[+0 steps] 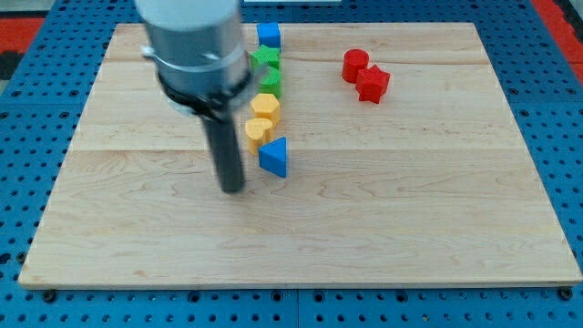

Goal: Separate the red star and red circle

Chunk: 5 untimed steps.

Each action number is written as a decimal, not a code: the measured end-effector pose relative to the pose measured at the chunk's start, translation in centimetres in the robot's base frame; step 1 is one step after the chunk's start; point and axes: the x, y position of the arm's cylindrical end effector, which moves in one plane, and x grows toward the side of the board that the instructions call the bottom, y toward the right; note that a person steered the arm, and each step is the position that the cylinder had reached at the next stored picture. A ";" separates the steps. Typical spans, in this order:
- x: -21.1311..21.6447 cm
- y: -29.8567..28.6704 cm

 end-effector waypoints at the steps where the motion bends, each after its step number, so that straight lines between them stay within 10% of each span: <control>1: 0.7 12.7; 2: -6.9 22.0; 5: -27.6 15.9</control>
